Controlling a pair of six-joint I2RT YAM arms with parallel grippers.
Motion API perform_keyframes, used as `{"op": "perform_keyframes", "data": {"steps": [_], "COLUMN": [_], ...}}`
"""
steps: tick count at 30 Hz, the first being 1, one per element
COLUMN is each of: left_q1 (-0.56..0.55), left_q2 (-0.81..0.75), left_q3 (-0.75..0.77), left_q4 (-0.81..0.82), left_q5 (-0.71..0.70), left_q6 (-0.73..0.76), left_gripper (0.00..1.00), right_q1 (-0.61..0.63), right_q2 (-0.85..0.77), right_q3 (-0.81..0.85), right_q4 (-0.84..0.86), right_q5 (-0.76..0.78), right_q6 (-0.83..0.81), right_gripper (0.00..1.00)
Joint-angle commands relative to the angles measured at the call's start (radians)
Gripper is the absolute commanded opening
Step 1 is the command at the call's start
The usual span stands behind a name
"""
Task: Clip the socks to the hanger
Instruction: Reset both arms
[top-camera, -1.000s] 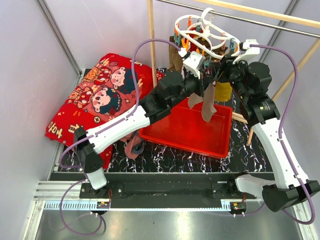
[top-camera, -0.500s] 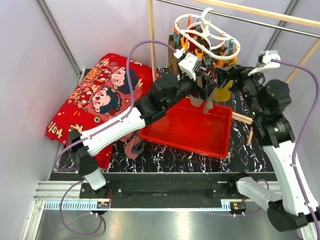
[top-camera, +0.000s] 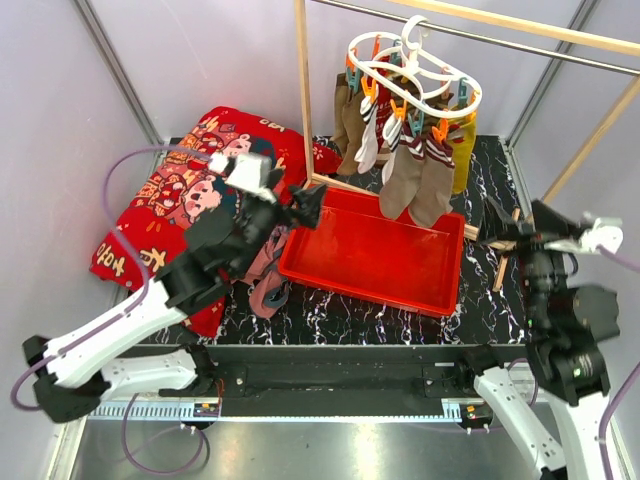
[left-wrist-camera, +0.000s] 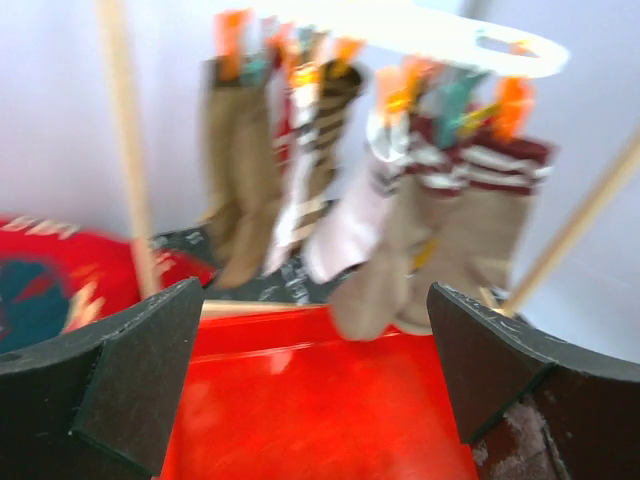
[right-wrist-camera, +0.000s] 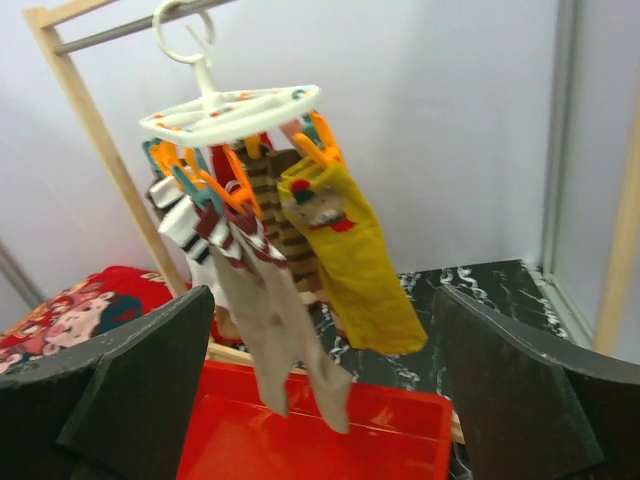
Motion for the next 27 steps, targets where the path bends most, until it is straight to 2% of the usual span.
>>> {"op": "perform_keyframes", "data": {"steps": [1,8,15,22,27], "left_q1": [0.001,0.001,0.001,0.001,0.001], "left_q2": [-0.152,-0.409,-0.624,-0.739,-0.746], "left_q3": [-0.17,-0.364,-0.511,-0.568,-0.568], "left_q4": [-0.016,-0.134,-0.138,-0.169,-0.186], "left_q5": [-0.242,-0.345,-0.382,-0.442,-0.474], "left_q6": [0.015,-0.039,-0.059,-0.061,-0.051], "left_gripper": [0.99,0.99,0.99,0.99,0.99], "right_q1": [0.003,0.006,0.006,0.005,0.005], "right_q2": [-0.125,-0.276,-0.297,-0.296,-0.293], "right_q3": [-0.098,-0.187,-0.226,-0.249,-0.253], "right_q4": [-0.011,-0.065,-0.064,-0.062,-0.06], "right_q5": [0.127,0.14,0.138,0.138,0.143], "right_q6": [-0.042,-0.039,-0.053,-0.05,-0.048], "right_gripper": [1.0,1.0,1.0,1.0,1.0]}}
